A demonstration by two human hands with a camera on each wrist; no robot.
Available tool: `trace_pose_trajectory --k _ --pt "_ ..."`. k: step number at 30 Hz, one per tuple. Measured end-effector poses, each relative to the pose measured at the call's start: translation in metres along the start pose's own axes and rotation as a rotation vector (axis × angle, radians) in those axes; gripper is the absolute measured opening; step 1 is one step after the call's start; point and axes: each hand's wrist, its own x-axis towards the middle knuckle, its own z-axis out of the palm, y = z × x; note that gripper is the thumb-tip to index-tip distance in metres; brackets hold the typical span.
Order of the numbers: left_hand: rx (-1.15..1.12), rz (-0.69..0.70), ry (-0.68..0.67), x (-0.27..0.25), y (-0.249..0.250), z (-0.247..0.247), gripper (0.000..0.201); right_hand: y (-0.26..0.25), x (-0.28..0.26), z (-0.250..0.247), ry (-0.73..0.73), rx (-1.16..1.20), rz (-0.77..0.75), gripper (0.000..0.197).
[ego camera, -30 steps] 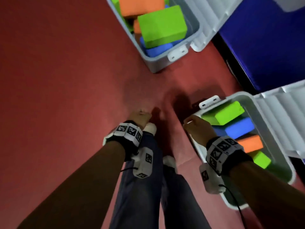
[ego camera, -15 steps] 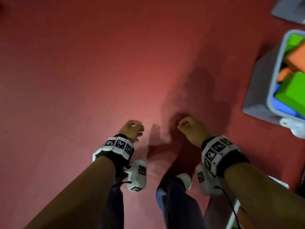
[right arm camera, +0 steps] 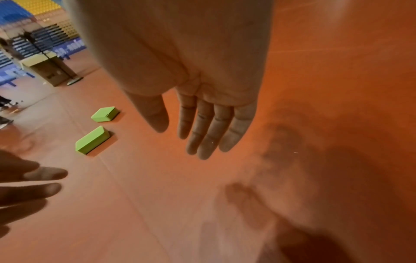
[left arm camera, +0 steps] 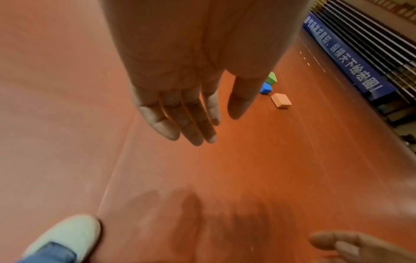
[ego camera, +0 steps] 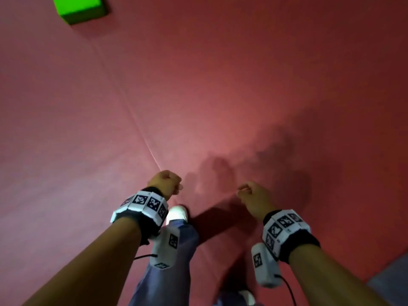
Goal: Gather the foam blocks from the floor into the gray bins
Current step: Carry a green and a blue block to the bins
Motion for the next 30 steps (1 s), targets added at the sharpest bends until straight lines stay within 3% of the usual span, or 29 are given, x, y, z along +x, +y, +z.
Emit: trace_pose_trajectory --k 4,8,13,19,26,30 --pt "-0.029 -0.016 0.041 0.011 0.069 -0.052 0.019 -0.099 0.013 -0.029 0.017 -0.009 -0.063 0.012" --pt "-0.122 0.049 0.001 0.019 0.178 -0.057 0.023 -0.186 0.043 -0.092 0.019 0.025 -0.138 0.012" --pt "-0.176 0.162 -0.004 0.056 0.341 -0.047 0.026 -0.294 0.127 -0.18 0.056 0.052 -0.173 0.02" --pt "-0.204 0.167 0.005 0.118 0.517 -0.035 0.025 -0.416 0.246 -0.276 0.018 0.013 -0.205 0.014" --pt "-0.247 0.197 -0.004 0.194 0.674 -0.072 0.026 -0.566 0.352 -0.355 0.007 -0.052 -0.225 0.003" --pt "-0.213 0.117 0.016 0.264 0.734 -0.108 0.024 -0.628 0.427 -0.368 0.059 -0.02 -0.166 0.013"
